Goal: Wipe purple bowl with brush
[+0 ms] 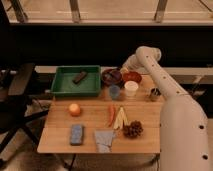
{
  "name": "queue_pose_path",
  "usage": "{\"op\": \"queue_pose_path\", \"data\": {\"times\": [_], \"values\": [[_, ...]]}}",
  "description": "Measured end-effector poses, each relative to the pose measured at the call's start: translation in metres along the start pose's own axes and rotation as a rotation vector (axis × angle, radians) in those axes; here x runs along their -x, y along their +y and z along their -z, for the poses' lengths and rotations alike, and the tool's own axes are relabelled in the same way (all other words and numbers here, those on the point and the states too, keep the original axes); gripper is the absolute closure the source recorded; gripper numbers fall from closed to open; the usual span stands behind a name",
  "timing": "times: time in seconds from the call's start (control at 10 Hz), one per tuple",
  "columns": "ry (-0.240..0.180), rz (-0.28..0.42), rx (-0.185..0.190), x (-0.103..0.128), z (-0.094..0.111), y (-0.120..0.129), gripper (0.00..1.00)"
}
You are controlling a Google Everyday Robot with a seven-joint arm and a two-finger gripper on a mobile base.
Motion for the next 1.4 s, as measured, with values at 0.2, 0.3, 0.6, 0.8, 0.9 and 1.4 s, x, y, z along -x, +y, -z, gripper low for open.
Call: {"op": "queue_pose_path", "data": {"times": [0.2, 0.3, 0.6, 0.8, 0.9, 1.4], "values": [[0.014, -0.015, 0.002, -0.017, 0.012, 0.002, 1.00], [0.033, -0.030, -0.006, -0.032, 0.020, -0.003, 1.00], [0.055, -0.050, -0.049, -0.044, 0.029, -0.023, 1.00], [0.040, -0.065, -0.078, -0.036, 0.023, -0.039, 1.00], [0.025, -0.066, -0.080, -0.028, 0.017, -0.042, 1.00], [-0.036, -0.063, -0.034, 0.001, 0.001, -0.025, 1.00]]}}
